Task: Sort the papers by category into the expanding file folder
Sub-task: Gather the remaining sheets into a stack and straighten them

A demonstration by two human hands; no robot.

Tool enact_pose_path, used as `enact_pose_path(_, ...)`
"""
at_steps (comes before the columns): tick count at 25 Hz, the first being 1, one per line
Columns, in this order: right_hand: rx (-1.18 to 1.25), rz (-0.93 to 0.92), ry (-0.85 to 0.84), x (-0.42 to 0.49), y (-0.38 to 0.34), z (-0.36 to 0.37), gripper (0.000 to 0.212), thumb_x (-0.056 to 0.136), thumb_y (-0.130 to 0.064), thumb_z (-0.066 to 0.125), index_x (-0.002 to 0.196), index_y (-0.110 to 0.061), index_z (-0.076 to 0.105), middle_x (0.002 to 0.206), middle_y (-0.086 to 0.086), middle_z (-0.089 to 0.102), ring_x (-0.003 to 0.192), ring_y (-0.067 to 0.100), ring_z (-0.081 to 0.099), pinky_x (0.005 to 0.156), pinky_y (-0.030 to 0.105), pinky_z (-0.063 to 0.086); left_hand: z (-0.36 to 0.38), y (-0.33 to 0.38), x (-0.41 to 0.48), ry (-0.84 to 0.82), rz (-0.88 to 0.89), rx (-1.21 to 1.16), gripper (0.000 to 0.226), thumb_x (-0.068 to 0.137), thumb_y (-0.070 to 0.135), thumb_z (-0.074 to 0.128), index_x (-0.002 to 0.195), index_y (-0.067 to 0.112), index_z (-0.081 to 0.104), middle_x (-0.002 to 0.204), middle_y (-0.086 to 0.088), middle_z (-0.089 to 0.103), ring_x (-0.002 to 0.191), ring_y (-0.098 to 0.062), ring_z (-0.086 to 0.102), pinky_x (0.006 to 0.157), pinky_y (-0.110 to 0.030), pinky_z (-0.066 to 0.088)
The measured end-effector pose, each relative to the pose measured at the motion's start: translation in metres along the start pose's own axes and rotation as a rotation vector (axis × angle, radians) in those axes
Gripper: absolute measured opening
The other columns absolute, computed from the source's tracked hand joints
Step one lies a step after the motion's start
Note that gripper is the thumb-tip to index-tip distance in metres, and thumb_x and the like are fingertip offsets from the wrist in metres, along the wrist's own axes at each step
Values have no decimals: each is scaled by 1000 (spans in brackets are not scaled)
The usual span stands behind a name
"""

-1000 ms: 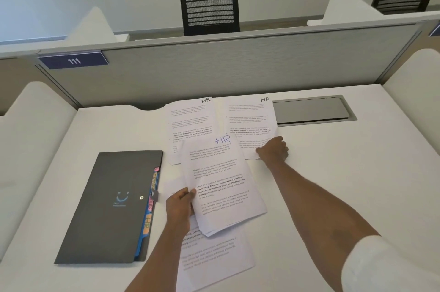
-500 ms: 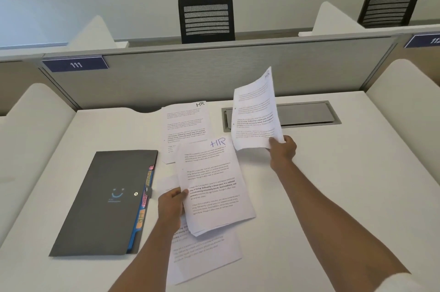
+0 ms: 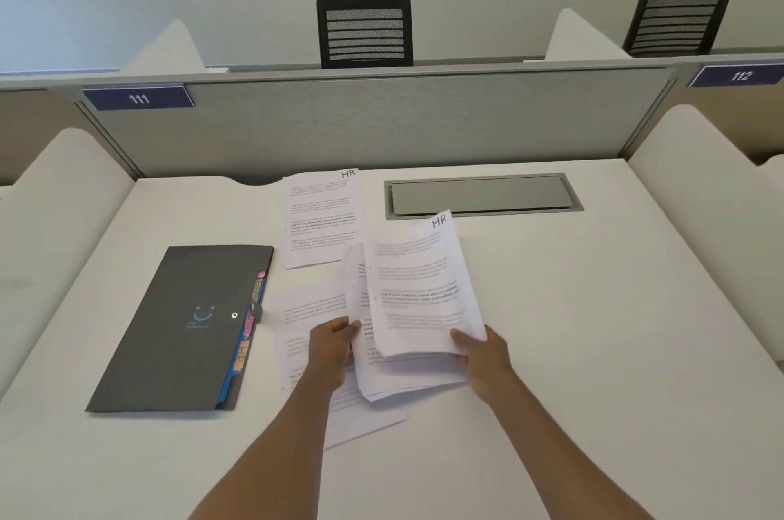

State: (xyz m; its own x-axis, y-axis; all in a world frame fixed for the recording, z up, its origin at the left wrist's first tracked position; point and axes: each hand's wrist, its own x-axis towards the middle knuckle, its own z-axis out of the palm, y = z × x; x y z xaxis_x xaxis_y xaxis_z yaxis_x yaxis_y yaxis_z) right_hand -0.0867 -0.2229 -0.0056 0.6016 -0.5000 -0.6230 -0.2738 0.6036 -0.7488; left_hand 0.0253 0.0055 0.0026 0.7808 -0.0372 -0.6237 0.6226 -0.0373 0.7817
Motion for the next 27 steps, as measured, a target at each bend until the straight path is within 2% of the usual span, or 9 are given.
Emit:
enact_pose_path(5,-98,62,-6,-21,30,-20,29,89,4,71,118,2,66,111,20,74,99,40,73,69,40,63,13,-6,-8,6,-11,38,17,99,6,67,89,13,80,93,-10,82,91,-35,76,87,-59,62)
enact_pose_path(7,-144,47,25,-23,30,-20,26,88,2,72,114,-1,67,110,18,74,97,40,73,67,40,63,16,-9,-9,20,-17,24,22,103,15,63,89,14,80,93,-9,82,93,-36,77,87,-62,60)
enact_pose_path(10,-250,-5,61,-22,27,-16,22,87,3,73,108,-2,68,107,16,75,95,38,73,66,40,63,19,-11,-13,25,2,-6,21,105,22,63,94,12,77,94,-9,83,88,-33,78,80,-53,65)
enact_pose_path(12,-310,-26,63,-20,25,-16,21,85,2,74,104,-3,67,106,16,74,94,37,73,68,47,64,21,-12,-16,1,27,3,13,102,9,65,99,12,78,96,-8,83,87,-29,79,73,-43,65)
enact_pose_path(14,-373,-63,65,-20,20,-17,22,83,-3,77,101,-5,65,104,14,72,93,35,73,66,51,64,22,-12,-19,0,31,12,20,99,0,63,99,14,78,96,-7,83,88,-30,79,75,-45,66)
enact_pose_path(18,-633,-253,165,-24,9,-23,25,85,-18,77,103,-11,61,99,5,68,87,22,67,72,35,56,15,-13,-15,36,24,24,18,100,4,65,112,12,76,103,-8,81,95,-33,78,86,-57,64)
enact_pose_path(21,-673,-393,222,-30,12,-14,23,89,-23,72,106,-13,59,100,5,65,93,26,65,81,38,54,2,-6,-14,73,73,14,17,100,7,64,112,15,75,113,-8,79,101,-33,75,93,-53,61)
enact_pose_path(23,-738,-508,218,-39,25,-3,23,91,-21,70,108,-10,58,103,6,62,95,26,62,82,38,51,-16,3,-13,146,150,31,24,100,7,63,122,8,73,121,-8,75,108,-32,71,101,-45,56)
enact_pose_path(27,-919,-588,122,-64,64,31,38,92,-29,71,119,-6,57,114,8,57,105,28,58,87,38,50,-63,24,-15,300,297,-3,26,105,7,58,128,7,70,114,-10,75,101,-29,70,85,-33,53)
